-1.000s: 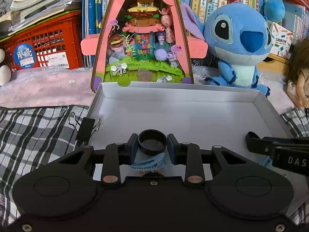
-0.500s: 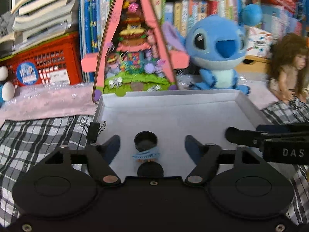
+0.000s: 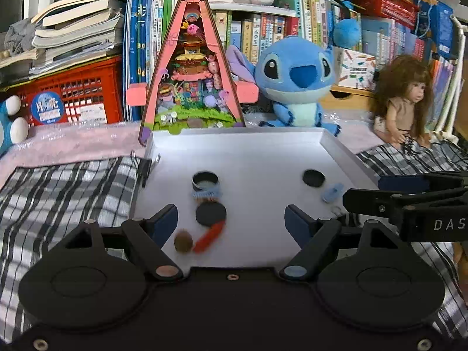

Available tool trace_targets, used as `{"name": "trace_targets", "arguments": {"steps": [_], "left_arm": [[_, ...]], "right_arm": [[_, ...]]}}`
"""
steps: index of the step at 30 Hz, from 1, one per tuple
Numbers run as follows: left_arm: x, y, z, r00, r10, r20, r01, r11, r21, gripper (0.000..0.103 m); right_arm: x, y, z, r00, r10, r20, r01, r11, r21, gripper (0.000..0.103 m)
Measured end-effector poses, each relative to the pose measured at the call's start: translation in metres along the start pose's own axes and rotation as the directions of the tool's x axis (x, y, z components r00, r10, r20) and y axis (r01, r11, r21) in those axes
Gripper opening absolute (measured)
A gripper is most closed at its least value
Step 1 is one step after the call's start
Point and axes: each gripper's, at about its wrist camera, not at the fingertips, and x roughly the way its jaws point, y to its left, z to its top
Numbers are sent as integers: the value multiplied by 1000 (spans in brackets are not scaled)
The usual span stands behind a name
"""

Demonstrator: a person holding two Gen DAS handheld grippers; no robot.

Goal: Organize rigid objects
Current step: 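Move both tools back from the tray toward the remaining items, then grasp a black cap with the left tool while the right tool grasps the red stick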

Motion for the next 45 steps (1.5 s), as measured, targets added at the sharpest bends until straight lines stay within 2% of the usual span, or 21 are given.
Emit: {"name": "trace_targets", "arguments": {"steps": [12,17,25,29,32,34,36,37,40,45], "left_arm": [[-56,-3,-58,999,-44,-26,44,999,-16,79],[-76,-7,-82,996,-84,-42,85,996,6,79],[-87,-7,-104,974,-204,-94,206,979,7,79],[-87,-14,-110,964,-241,-108,244,970,15,79],[-83,-22,-113,961,-251,-119,257,966,36,69],[-81,-28,-115,962,-248,-116,254,966,45,55],[-80,-31,-114,964,-241,-111,248,967,55,35],[-79,-31,-114,965,-238,-110,244,968,48,30],[-77,-28,-111,971,-218,-101,222,975,26,31],[-78,-20,-110,983,-166,-80,169,985,33,31]], "right_arm": [[-50,25,-47,999,30,16,-29,998,-62,86],[-73,33,-72,999,43,10,-42,995,-86,86],[-105,37,-114,997,67,-40,-71,993,-94,88],[-115,43,-130,995,73,-62,-80,989,-124,88],[-117,48,-137,995,77,-69,-86,985,-148,88],[-116,53,-141,994,83,-76,-94,983,-161,88],[-114,58,-144,992,95,-82,-108,980,-169,88],[-113,60,-145,992,100,-83,-113,979,-172,88],[-108,67,-147,992,103,-79,-116,976,-183,87],[-102,73,-148,996,58,-64,-70,973,-222,87]]}}
